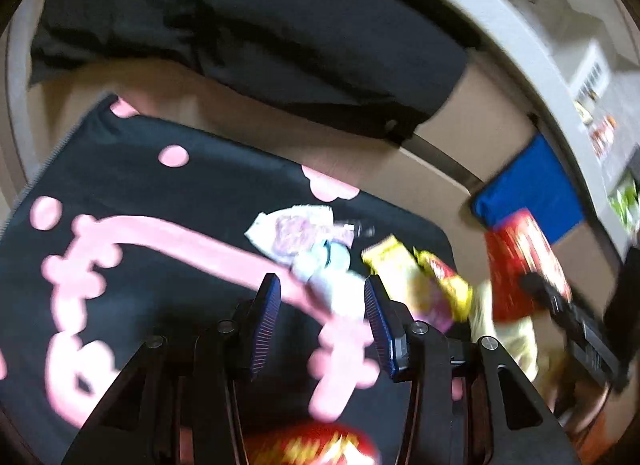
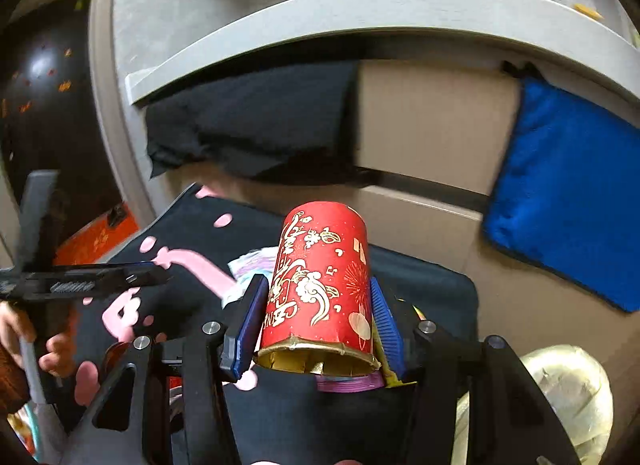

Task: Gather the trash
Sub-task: 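Grasp the red paper cup with the right tool, then grasp a clear plastic packet with the left tool while the right tool holds the red cup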

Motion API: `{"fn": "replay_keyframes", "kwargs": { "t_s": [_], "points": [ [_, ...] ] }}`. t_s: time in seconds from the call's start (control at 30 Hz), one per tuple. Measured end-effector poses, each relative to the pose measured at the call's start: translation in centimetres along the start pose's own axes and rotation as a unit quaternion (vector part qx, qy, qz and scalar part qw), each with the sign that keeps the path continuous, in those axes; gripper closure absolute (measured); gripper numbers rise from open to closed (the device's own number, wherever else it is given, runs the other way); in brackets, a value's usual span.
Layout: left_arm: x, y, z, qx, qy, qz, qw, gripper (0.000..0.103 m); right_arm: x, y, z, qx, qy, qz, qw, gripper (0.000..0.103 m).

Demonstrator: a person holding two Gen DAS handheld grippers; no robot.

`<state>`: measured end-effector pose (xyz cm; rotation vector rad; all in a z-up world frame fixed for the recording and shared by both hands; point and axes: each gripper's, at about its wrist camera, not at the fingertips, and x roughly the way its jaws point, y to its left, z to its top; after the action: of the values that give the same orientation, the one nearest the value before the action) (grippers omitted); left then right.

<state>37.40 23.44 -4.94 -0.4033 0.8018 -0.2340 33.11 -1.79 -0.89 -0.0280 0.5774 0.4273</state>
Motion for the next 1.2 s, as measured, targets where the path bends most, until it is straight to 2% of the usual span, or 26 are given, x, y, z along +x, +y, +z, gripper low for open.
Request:
{"fn": "replay_keyframes", "kwargs": {
  "t_s": [0.1,0.23,0.33,0.5,0.63,0.73,0.8,0.93,1.07,1.2],
  "points": [
    [3.5,0.6,2.1,-0.058,0.030,0.004,0.9979,0.058,0.1,-1.9,-0.7,0.020,-0.002,-0.007,1.000,0.054],
    [7.8,3.0,3.8,-0.170,0.050,0.026,0.9838,0.059,0.4,-3.6,-1.7,0.037,0.002,-0.006,0.999,0.054],
    [9.6,3.2,4.2,-0.188,0.053,0.048,0.9795,0.059,0.8,-4.3,-2.3,0.041,0.007,-0.007,0.999,0.054],
    [11.6,1.4,3.4,-0.149,0.065,0.080,0.9835,0.059,1.3,-5.2,-3.3,0.045,0.018,-0.004,0.999,0.054],
    [11.3,-0.6,1.9,-0.089,0.080,0.095,0.9883,0.059,1.4,-5.2,-4.0,0.043,0.021,-0.004,0.999,0.053],
    [10.5,-1.8,0.3,-0.049,0.093,0.082,0.9911,0.061,1.3,-5.0,-4.2,0.037,0.021,-0.004,0.999,0.053],
    [9.3,-2.6,-0.7,-0.005,0.088,0.076,0.9932,0.064,1.0,-4.8,-4.5,0.036,0.020,-0.003,0.999,0.053],
    [6.0,-3.6,-2.6,0.065,0.081,0.069,0.9922,0.064,0.3,-4.6,-4.8,0.035,0.017,0.002,0.999,0.053],
    [1.3,-3.3,-3.1,0.069,0.030,0.047,0.9960,0.065,-0.8,-4.8,-5.2,0.044,0.010,0.000,0.999,0.053],
    [-1.5,-3.2,-2.9,0.042,-0.003,0.035,0.9985,0.065,-1.4,-5.2,-5.6,0.065,0.007,0.008,0.998,0.053]
  ]
}}
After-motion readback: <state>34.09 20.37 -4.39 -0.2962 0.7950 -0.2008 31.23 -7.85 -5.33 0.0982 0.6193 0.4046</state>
